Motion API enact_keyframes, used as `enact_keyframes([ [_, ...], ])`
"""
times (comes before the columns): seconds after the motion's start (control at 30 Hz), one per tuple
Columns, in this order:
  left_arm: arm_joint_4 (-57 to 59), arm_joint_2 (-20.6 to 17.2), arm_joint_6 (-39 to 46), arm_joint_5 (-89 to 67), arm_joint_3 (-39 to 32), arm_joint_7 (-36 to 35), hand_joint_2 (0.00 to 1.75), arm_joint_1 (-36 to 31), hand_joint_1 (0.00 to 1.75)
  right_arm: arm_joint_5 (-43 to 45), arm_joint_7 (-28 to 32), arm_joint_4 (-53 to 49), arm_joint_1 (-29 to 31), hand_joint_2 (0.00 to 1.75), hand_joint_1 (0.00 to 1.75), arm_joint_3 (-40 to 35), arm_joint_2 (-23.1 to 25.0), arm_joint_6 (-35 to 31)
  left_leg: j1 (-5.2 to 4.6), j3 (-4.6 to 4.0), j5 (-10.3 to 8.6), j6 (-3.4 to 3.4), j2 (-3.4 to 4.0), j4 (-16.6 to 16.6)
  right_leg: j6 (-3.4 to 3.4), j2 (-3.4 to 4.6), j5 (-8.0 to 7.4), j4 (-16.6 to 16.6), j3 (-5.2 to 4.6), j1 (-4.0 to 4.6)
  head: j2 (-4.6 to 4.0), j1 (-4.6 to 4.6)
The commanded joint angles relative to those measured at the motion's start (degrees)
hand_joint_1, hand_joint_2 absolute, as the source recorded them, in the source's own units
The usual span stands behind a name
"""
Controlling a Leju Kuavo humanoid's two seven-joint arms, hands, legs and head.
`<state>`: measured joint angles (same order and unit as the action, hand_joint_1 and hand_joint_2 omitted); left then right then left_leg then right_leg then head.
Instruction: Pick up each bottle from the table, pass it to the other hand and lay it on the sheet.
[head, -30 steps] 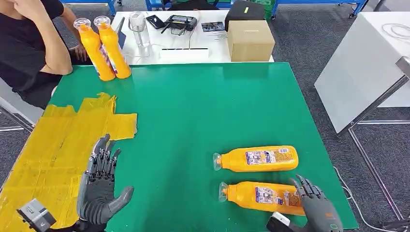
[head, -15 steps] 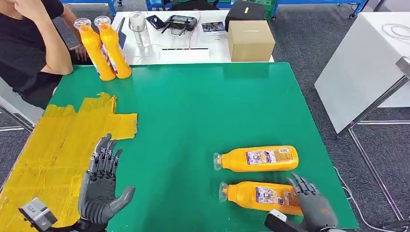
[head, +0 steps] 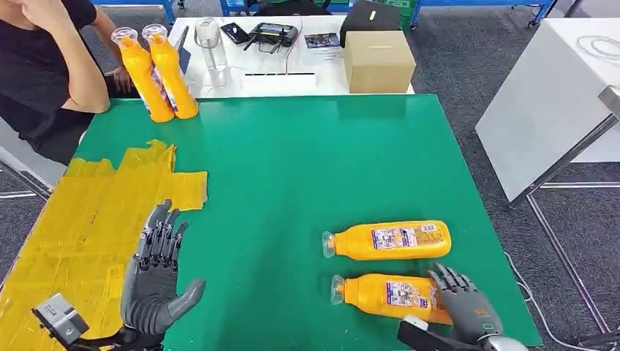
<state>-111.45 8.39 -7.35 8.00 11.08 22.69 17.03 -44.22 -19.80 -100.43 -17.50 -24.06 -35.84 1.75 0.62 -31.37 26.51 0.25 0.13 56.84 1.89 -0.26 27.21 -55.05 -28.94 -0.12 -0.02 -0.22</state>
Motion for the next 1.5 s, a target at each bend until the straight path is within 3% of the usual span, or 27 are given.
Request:
enact_keyframes([
  [0.03, 4.0, -2.5, 0.7, 1.6, 2.9, -1.0, 1.75, -4.1, 0.00, 4.5, -0.8, 8.1, 5.0, 1.75, 1.47, -11.3, -3.9, 4.4, 0.01, 0.19, -0.06, 0.02, -0.13, -0.1, -0.01, -0.11, -0.05, 0.2, 0.16, 0.01, 0.00, 0.02],
  [0.07, 4.1, -2.6, 0.7, 1.9, 3.2, -1.3, 1.75, -4.6, 0.00, 5.4, -1.3, 8.2, 4.9, 1.75, 1.71, -12.1, -4.8, 4.6, 0.01, 0.18, -0.06, 0.04, -0.15, -0.1, -0.02, -0.13, -0.06, 0.2, 0.17, 0.02, 0.00, 0.02],
  [0.1, 4.3, -2.7, 1.3, 1.8, 3.5, -1.7, 1.75, -5.0, 0.00, 5.9, -1.2, 8.9, 5.6, 1.75, 1.75, -13.1, -4.7, 4.7, 0.02, 0.17, -0.09, 0.03, -0.12, -0.2, -0.03, -0.10, -0.10, 0.2, 0.15, 0.03, 0.00, 0.00],
  [0.3, 5.6, -3.5, 1.9, 2.2, 3.3, -0.2, 1.75, -3.6, 0.00, 9.7, -2.2, 7.5, 2.8, 1.75, 1.75, -15.0, -10.0, 1.0, 0.02, 0.43, -0.02, 0.03, -0.27, -0.2, -0.03, -0.25, 0.01, 0.2, 0.36, 0.02, 0.00, 0.04],
  [0.53, 5.6, -3.5, 1.8, 2.2, 3.3, -0.2, 1.75, -3.6, 0.00, 9.7, -2.2, 7.5, 3.2, 1.75, 1.75, -15.3, -9.9, 1.0, 0.05, 0.48, -0.01, 0.02, -0.21, -0.1, -0.02, -0.20, 0.00, 0.2, 0.41, 0.04, 0.00, 0.02],
  [0.67, 4.6, -3.4, 1.8, 2.6, 3.9, -0.9, 1.75, -5.0, 0.00, 10.2, -2.4, 8.7, 6.6, 1.75, 1.75, -17.2, -8.1, 1.9, 0.05, 0.45, -0.06, 0.03, -0.25, -0.1, -0.03, -0.24, -0.05, 0.2, 0.41, 0.04, 0.00, 0.02],
  [0.83, 5.0, -3.4, 2.8, 2.9, 3.4, -0.9, 1.75, -4.4, 0.00, 12.4, -3.2, 9.7, 6.0, 1.75, 1.75, -17.2, -8.0, 0.6, 0.05, 0.52, -0.07, 0.02, -0.20, -0.1, -0.04, -0.15, -0.07, 0.2, 0.44, 0.05, 0.00, 0.02],
  [1.07, 3.7, -3.0, 3.4, 3.8, 3.3, -1.9, 1.75, -4.6, 0.00, 11.4, -3.9, 10.6, 7.4, 1.75, 1.75, -16.2, -3.7, -1.3, 0.13, 0.76, 0.01, 0.03, 0.19, -0.1, -0.04, 0.11, -0.07, 0.2, 0.60, 0.12, 0.00, 0.02],
  [1.13, 3.2, -2.0, 5.7, 4.2, 1.6, -1.9, 1.75, -2.5, 0.00, 13.5, -0.6, 8.9, 4.8, 1.75, 1.75, -11.7, 0.1, -8.2, 0.14, 0.80, 0.05, 0.00, 0.26, -0.1, -0.04, 0.16, -0.08, 0.2, 0.61, 0.13, 0.00, 0.00],
  [1.23, 2.4, -1.2, 6.4, 6.8, -0.5, -2.2, 1.75, 0.8, 0.00, 15.9, 9.1, 2.9, 1.1, 1.75, 1.75, -4.8, 8.1, -16.0, 0.16, 0.81, 0.04, -0.01, 0.32, -0.2, -0.06, 0.24, -0.10, 0.2, 0.61, 0.15, 0.00, 0.04],
  [1.27, 2.1, -1.0, 6.2, 7.3, -0.8, -2.3, 1.75, 1.5, 0.00, 13.1, 12.0, 0.8, 0.6, 1.75, 1.75, -3.4, 10.6, -18.7, 0.14, 0.75, 0.03, -0.01, 0.33, -0.2, -0.08, 0.25, -0.11, 0.2, 0.55, 0.14, 0.00, 0.04],
  [1.33, 1.6, -0.5, 6.3, 7.9, -1.1, -2.5, 1.75, 2.6, 0.00, 14.8, 18.5, -4.0, 0.0, 1.75, 1.75, -1.2, 15.8, -19.9, 0.09, 0.76, 0.09, -0.04, 0.47, -0.1, -0.09, 0.39, -0.06, 0.1, 0.52, 0.10, 0.00, 0.02],
  [1.5, 2.2, -1.4, 8.0, 9.1, 1.6, -2.0, 1.75, 2.6, 0.00, 18.8, 31.6, -10.8, 0.4, 1.75, 1.75, 0.9, 23.2, -22.2, 0.09, 0.42, 0.07, -0.02, 0.31, -0.1, -0.05, 0.26, -0.01, 0.0, 0.77, 0.10, 0.00, -0.02],
])
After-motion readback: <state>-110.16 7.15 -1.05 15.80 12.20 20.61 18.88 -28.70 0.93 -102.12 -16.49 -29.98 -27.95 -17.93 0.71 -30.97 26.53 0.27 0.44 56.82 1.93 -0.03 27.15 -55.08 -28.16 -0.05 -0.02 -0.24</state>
